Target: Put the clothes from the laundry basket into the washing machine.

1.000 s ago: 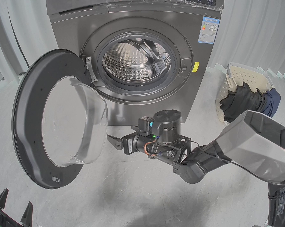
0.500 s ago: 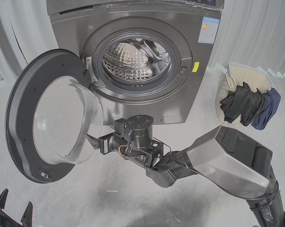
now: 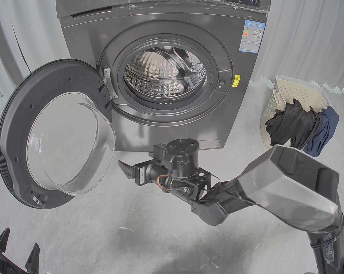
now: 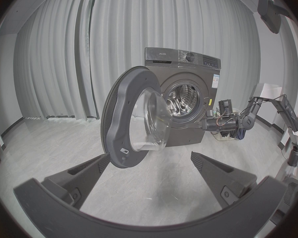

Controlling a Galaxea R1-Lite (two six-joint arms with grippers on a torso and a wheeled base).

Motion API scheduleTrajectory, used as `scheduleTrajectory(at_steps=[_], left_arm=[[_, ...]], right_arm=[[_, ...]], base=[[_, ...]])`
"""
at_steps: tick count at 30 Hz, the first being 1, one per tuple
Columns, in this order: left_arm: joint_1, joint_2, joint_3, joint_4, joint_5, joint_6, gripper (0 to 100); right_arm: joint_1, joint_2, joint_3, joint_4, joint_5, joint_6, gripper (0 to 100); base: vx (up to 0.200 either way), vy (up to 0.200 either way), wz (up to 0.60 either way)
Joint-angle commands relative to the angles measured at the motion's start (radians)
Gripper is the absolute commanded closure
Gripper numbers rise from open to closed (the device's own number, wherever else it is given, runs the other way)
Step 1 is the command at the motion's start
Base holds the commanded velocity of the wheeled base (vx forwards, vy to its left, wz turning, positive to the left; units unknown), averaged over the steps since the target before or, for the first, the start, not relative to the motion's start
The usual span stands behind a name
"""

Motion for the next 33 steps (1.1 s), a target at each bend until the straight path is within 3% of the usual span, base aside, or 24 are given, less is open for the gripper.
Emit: scheduleTrajectory(at_steps=[1,2,4,9,13,20,23,29,33], left_arm=[[0.0,-0.015,0.016,0.0,0.0,0.0,0],[0.0,-0.017,0.016,0.0,0.0,0.0,0],[0.0,-0.017,0.016,0.0,0.0,0.0,0],[0.0,-0.017,0.016,0.0,0.0,0.002,0],[0.0,-0.017,0.016,0.0,0.0,0.003,0],[0.0,-0.017,0.016,-0.002,0.0,0.007,0],[0.002,-0.017,0.016,-0.002,0.0,0.007,0],[0.0,-0.017,0.016,0.0,-0.003,0.005,0],[0.002,-0.017,0.016,-0.002,-0.001,0.008,0]], right_arm=[[-0.079,-0.228,0.233,-0.033,-0.015,-0.017,0],[-0.108,-0.329,0.348,-0.047,-0.015,-0.04,0],[-0.133,-0.409,0.432,-0.059,-0.015,-0.058,0],[-0.245,-0.751,0.776,-0.102,-0.014,-0.144,0],[-0.365,-0.992,0.955,-0.086,-0.011,-0.177,0],[-0.538,-1.288,1.196,-0.079,0.028,-0.243,0],[-0.587,-1.38,1.284,-0.079,0.037,-0.244,0],[-0.627,-1.493,1.432,-0.083,0.042,-0.239,0],[-0.656,-1.619,1.436,-0.027,0.043,-0.239,0]], base=[[0.0,0.0,0.0],[0.0,0.0,0.0],[0.0,0.0,0.0],[0.0,0.0,0.0],[0.0,0.0,0.0],[0.0,0.0,0.0],[0.0,0.0,0.0],[0.0,0.0,0.0],[0.0,0.0,0.0]])
